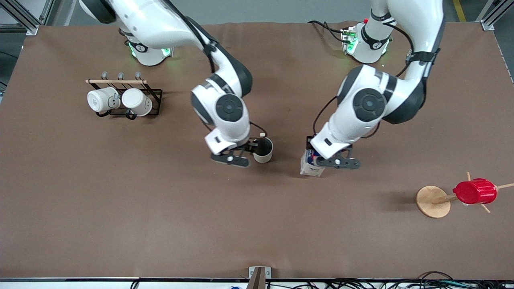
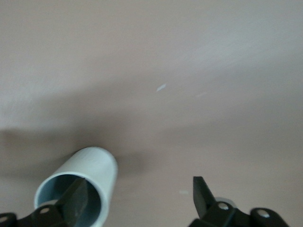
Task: Place cup and milk on table
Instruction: 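Set the mug down, open the right gripper and withdraw it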
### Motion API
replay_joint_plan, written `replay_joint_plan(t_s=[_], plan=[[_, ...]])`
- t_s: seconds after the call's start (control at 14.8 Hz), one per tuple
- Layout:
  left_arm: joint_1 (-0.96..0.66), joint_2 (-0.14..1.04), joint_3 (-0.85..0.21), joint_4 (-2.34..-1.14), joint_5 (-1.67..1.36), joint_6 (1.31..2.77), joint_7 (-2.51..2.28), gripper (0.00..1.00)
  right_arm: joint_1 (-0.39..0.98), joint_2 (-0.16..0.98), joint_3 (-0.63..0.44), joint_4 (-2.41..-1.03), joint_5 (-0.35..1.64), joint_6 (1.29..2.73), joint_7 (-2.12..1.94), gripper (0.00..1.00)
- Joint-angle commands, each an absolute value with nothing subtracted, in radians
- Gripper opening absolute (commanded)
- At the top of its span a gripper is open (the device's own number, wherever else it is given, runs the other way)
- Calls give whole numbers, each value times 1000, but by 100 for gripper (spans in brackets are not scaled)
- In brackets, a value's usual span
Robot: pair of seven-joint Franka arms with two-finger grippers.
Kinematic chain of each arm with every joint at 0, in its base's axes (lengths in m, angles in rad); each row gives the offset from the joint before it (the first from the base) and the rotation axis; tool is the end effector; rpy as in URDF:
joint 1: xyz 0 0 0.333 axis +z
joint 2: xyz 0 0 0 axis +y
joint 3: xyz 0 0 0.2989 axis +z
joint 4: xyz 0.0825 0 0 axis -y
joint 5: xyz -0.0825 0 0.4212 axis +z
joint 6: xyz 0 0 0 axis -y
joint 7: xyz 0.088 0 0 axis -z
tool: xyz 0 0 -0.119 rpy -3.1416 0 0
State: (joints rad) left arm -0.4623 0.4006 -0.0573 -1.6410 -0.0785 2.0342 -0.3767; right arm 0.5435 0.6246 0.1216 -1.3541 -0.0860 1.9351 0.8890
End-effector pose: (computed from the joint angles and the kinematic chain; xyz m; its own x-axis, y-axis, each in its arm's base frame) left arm 0.6002 -0.3456 0.3396 0.9936 -0.1045 -0.0421 -0.1008 -0.9915 0.0825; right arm 0.5991 0.4412 0.3156 0.9772 -0.2117 -0.0183 -0.2110 -0.9768 0.0354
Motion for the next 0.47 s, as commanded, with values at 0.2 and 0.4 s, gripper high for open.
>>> replay_joint_plan(t_s=[0.2, 0.4], plan=[[-551, 558, -48, -1422, -74, 1922, -480, 30, 214, 326, 133, -1428, -92, 1743, 626, 100], [-574, 584, -49, -1420, -74, 1916, -495, 29, 62, 235, 133, -1425, -91, 1674, 468, 100]])
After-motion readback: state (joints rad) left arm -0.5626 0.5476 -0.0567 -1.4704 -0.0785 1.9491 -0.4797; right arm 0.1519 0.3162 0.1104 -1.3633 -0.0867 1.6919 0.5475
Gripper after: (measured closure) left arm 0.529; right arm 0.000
